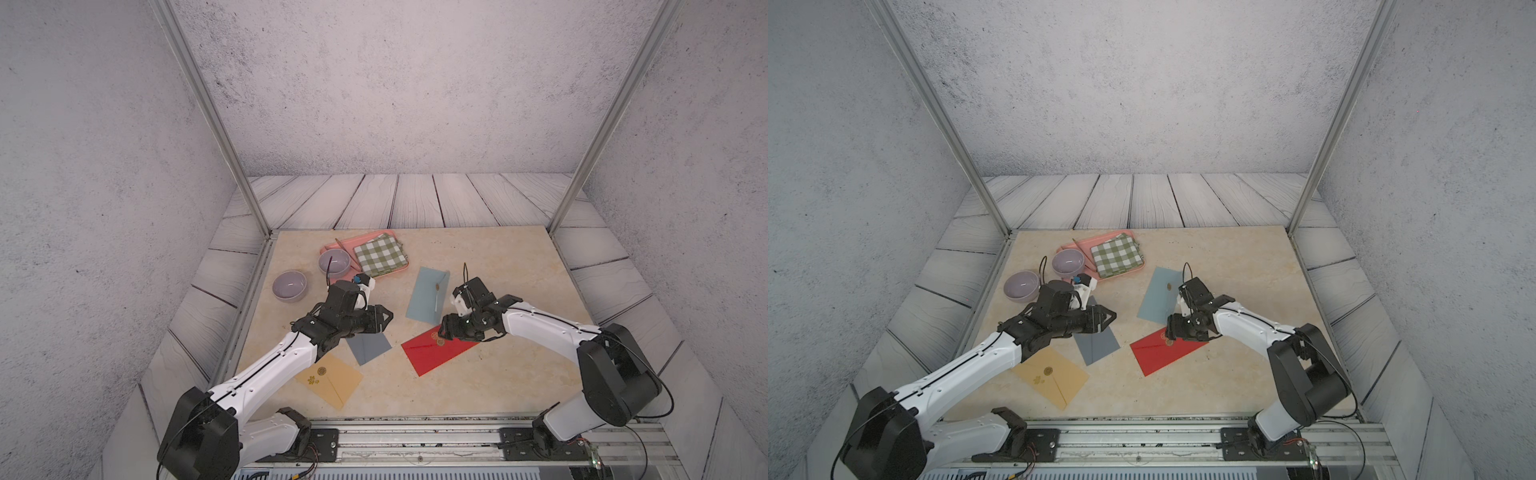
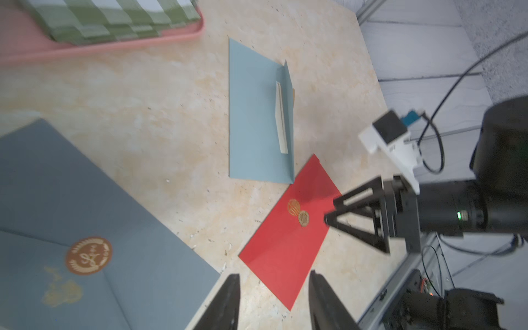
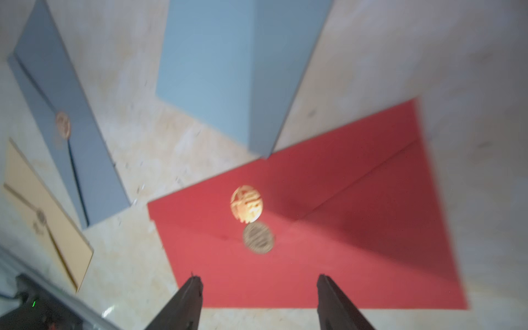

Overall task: Open the envelope
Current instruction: Adjust the envelope at the center of the board.

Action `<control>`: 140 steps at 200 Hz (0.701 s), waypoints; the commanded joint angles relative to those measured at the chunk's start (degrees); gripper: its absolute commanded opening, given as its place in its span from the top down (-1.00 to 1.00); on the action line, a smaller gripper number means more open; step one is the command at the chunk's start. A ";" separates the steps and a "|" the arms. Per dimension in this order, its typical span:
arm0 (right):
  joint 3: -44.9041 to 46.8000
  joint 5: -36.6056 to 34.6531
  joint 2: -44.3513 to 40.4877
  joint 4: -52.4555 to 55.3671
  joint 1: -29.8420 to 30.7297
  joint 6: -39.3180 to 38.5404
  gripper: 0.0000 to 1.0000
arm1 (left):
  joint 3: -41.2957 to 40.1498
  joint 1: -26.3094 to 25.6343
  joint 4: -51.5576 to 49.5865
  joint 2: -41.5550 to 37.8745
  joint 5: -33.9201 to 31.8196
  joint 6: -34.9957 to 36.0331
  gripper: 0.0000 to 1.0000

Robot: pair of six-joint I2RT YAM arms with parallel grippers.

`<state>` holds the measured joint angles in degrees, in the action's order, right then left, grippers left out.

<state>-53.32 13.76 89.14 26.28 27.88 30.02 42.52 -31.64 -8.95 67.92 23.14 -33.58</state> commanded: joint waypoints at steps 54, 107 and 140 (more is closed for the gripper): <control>-5.86 1.56 13.70 -0.71 -8.72 -4.45 -0.47 | -2.52 -6.98 5.10 5.95 10.22 -4.05 0.11; 8.09 8.04 5.23 -2.61 -8.54 3.52 -0.40 | -2.69 -7.82 3.84 6.74 8.82 -3.77 0.11; 21.55 20.83 -4.27 -9.73 -5.21 7.55 -0.38 | -2.89 -7.82 3.23 7.35 8.67 -4.04 0.11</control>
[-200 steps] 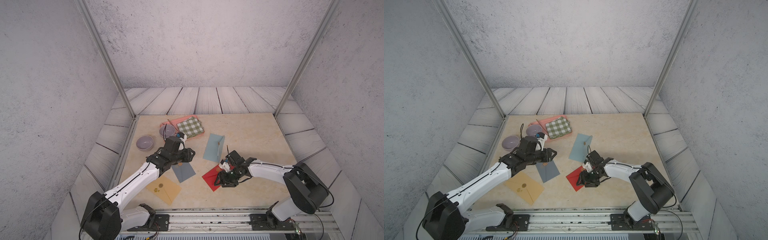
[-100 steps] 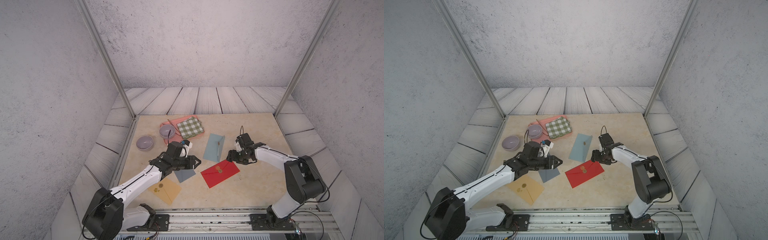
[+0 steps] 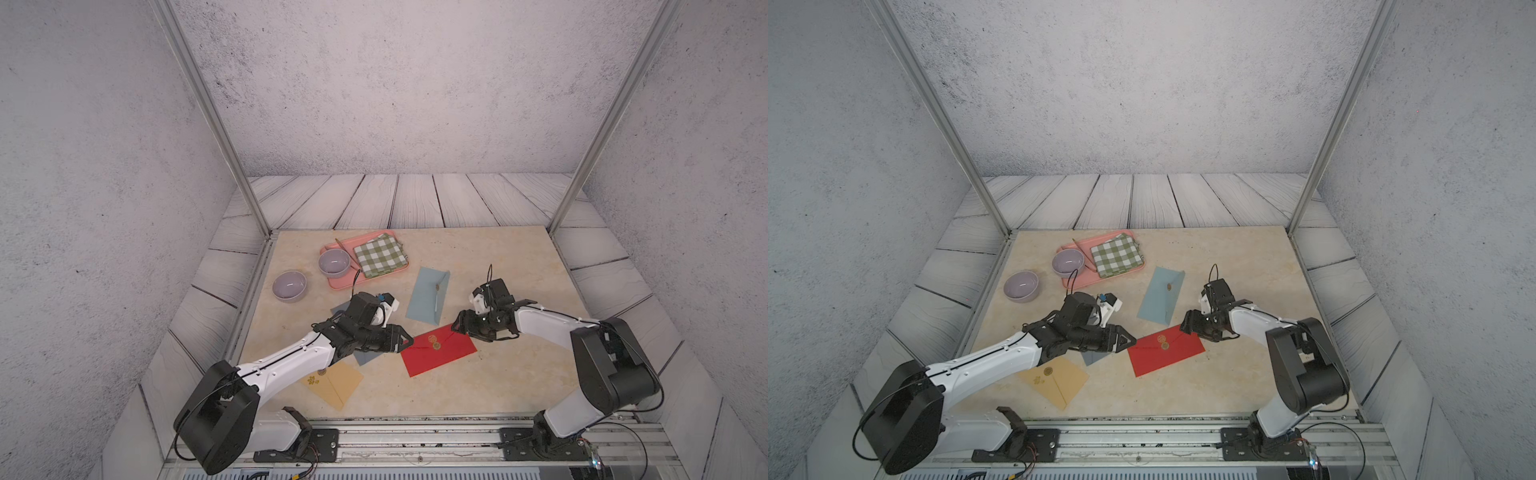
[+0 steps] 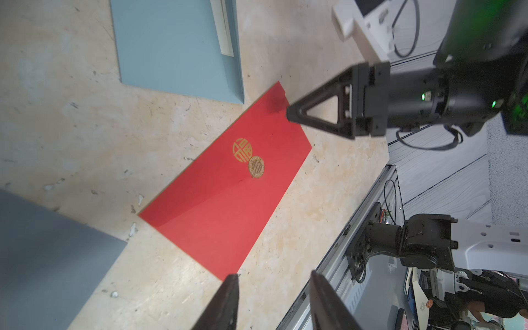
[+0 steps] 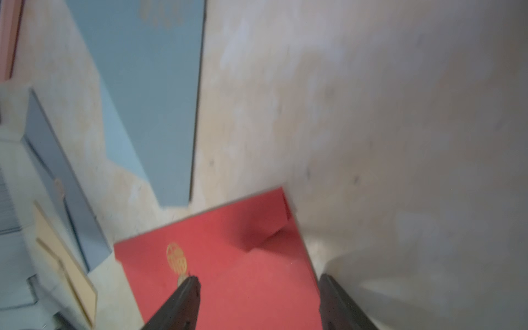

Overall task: Open the envelope
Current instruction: Adjust the envelope at the center of the board.

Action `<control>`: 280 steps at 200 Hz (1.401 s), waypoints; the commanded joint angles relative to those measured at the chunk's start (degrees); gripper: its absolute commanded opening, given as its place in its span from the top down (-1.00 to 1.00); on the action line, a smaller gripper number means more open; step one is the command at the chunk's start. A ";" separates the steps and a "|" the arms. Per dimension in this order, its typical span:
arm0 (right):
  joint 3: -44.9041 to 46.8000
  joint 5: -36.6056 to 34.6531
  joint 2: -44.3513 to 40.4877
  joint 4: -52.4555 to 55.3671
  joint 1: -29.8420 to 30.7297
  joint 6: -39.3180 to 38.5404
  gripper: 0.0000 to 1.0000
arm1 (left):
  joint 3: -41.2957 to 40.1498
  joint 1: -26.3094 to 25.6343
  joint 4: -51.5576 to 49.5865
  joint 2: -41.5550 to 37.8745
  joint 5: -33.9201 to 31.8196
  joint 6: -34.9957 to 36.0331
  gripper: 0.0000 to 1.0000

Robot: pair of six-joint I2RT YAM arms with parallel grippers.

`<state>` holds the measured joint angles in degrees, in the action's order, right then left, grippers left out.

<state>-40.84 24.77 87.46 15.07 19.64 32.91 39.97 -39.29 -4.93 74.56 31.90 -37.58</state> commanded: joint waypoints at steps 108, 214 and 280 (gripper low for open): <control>-8.30 2.58 1.96 7.19 10.68 -11.13 -0.35 | -8.47 -0.25 -4.58 -4.83 -3.30 -11.68 0.12; -3.19 6.39 7.12 2.99 10.65 -9.12 -0.34 | -10.43 -0.74 4.01 7.36 3.14 -16.46 0.06; 8.70 6.94 -3.43 2.85 10.60 -1.19 -0.31 | 1.78 -0.66 5.17 21.76 4.75 -11.59 0.06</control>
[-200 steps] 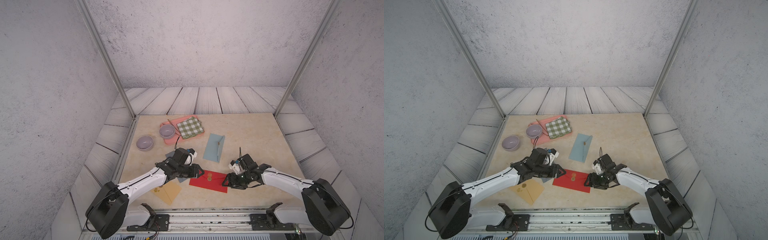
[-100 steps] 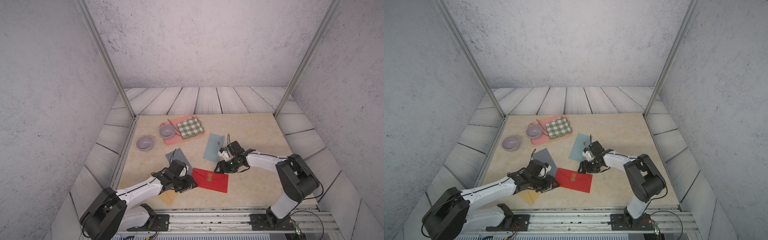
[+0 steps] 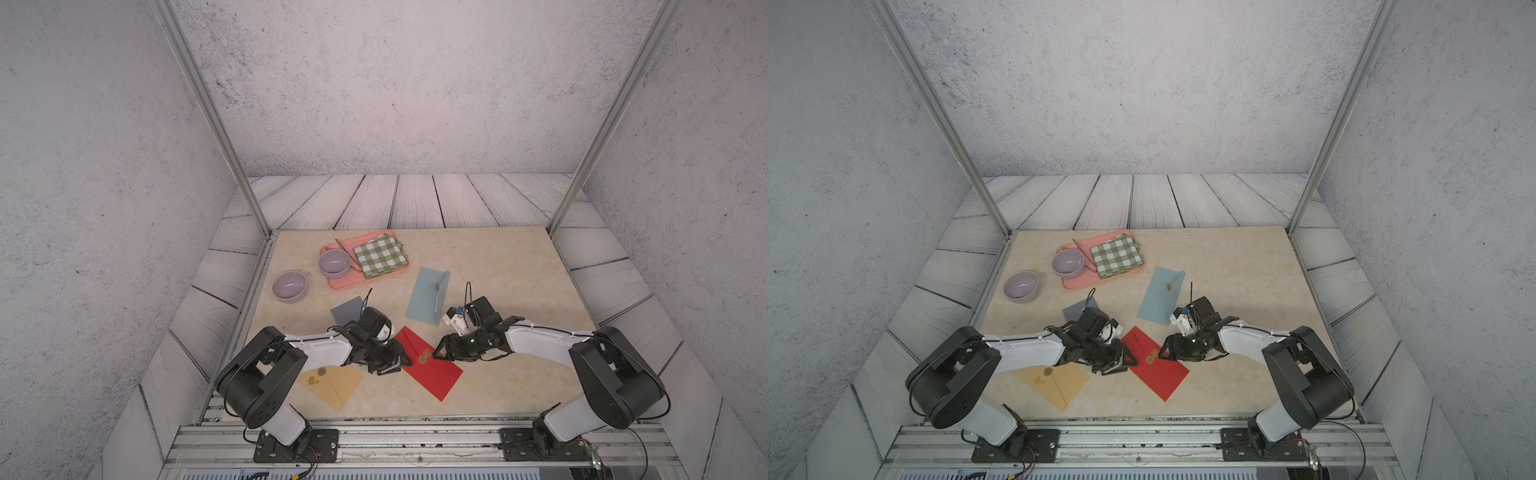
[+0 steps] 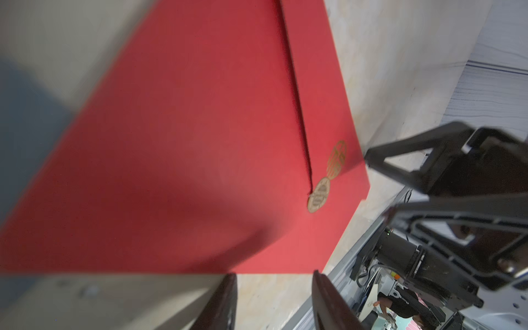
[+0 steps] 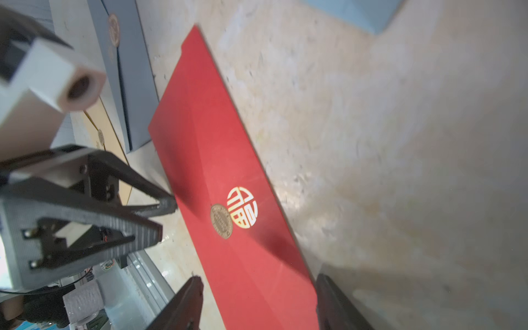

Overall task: Open the envelope
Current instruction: Adjust the envelope at the center of the board.

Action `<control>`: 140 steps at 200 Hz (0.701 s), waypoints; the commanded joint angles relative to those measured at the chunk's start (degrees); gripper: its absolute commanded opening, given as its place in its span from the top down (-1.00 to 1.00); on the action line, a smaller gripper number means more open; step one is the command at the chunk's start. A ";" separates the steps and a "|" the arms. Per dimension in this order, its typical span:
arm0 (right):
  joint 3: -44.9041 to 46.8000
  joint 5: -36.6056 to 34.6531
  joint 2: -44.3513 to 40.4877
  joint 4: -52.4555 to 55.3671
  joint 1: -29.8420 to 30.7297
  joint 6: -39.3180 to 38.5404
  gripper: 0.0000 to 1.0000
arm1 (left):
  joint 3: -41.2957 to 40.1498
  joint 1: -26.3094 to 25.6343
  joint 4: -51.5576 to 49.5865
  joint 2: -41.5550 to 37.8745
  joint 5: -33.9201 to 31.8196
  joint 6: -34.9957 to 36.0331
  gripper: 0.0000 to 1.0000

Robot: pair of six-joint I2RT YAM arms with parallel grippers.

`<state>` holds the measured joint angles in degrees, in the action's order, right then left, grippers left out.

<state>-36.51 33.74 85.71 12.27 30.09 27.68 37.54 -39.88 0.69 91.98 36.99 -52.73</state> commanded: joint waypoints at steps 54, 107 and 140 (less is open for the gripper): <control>6.56 0.16 -2.38 2.19 -0.50 6.59 -0.30 | 11.50 0.80 -2.08 10.16 -0.07 6.33 0.06; 9.59 -3.05 -2.66 -5.89 -4.77 12.90 -0.26 | 5.66 1.16 -0.31 4.65 -1.54 4.35 0.05; 9.96 -2.79 0.51 -13.35 -4.88 15.47 -0.27 | 4.27 1.16 2.28 5.74 -0.11 3.49 0.04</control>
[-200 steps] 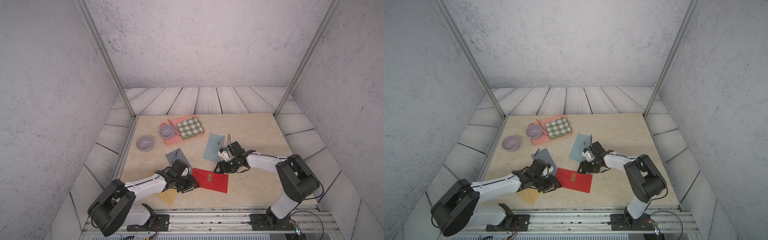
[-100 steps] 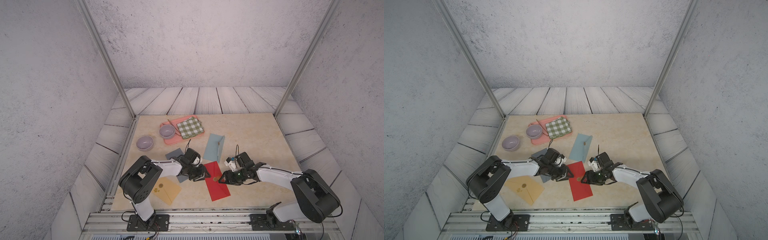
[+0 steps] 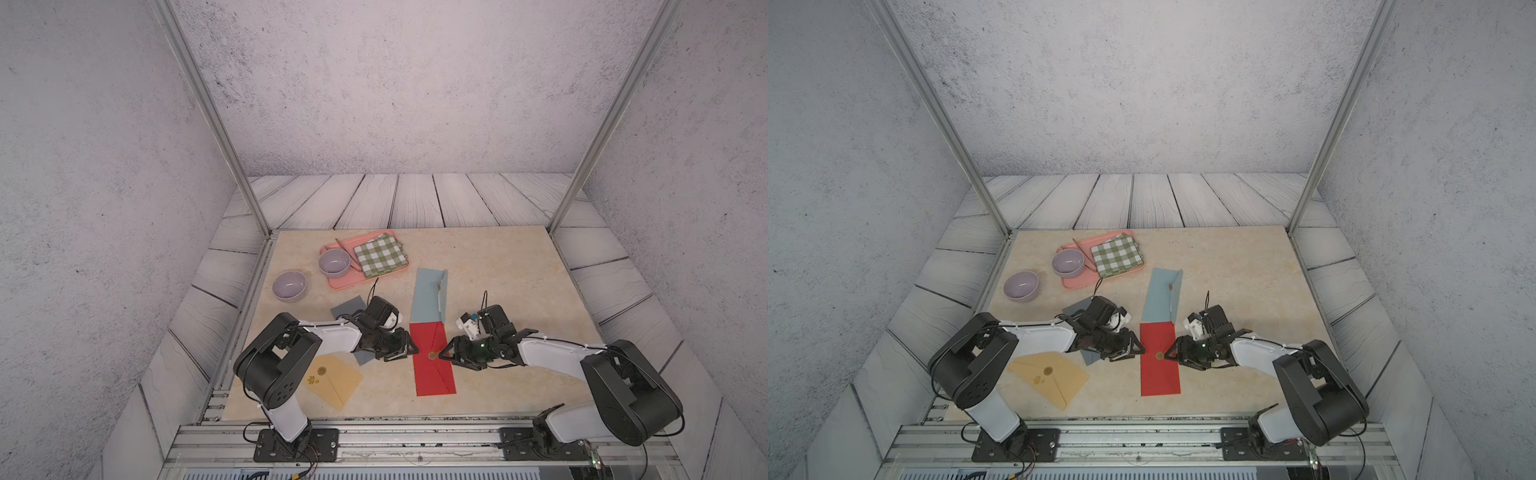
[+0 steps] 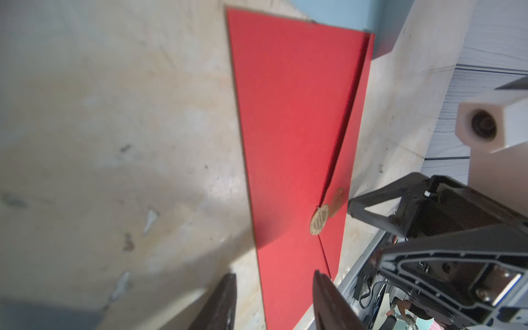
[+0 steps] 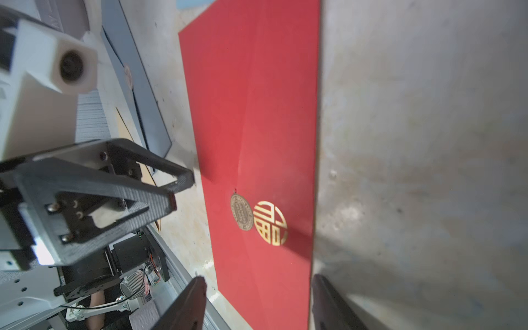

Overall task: Open the envelope
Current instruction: Adjust the envelope at the center of the board.

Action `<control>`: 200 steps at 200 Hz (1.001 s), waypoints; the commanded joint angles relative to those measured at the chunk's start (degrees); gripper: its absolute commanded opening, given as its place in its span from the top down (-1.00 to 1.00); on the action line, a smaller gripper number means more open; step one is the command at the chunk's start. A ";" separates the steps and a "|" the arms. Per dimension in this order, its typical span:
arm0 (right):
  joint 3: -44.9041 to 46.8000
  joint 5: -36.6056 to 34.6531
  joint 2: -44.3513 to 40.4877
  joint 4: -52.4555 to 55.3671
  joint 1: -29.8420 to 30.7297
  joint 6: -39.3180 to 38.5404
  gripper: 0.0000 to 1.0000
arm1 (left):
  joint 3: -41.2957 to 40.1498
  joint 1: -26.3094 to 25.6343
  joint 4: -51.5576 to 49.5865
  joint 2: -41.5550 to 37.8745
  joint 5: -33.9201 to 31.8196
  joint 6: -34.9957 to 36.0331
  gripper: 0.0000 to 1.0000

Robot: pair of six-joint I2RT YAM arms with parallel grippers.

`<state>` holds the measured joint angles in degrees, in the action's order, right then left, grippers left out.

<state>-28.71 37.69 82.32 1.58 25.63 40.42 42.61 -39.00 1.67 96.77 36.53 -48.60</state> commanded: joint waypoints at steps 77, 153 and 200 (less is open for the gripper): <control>-1.57 -11.78 8.51 -3.75 -2.56 -0.16 -0.29 | 0.98 0.41 0.62 3.02 -0.06 0.04 0.05; -3.13 -1.80 13.91 -9.15 -2.59 -0.86 -0.25 | 1.43 0.86 1.81 4.81 0.51 0.31 0.05; -1.45 4.23 11.91 -16.92 -2.56 4.53 -0.23 | 1.07 0.87 2.70 4.83 0.83 -0.09 0.05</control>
<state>-32.42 39.53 93.38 -17.17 22.74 41.82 44.14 -38.37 5.17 99.85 38.96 -48.93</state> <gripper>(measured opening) 0.618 0.475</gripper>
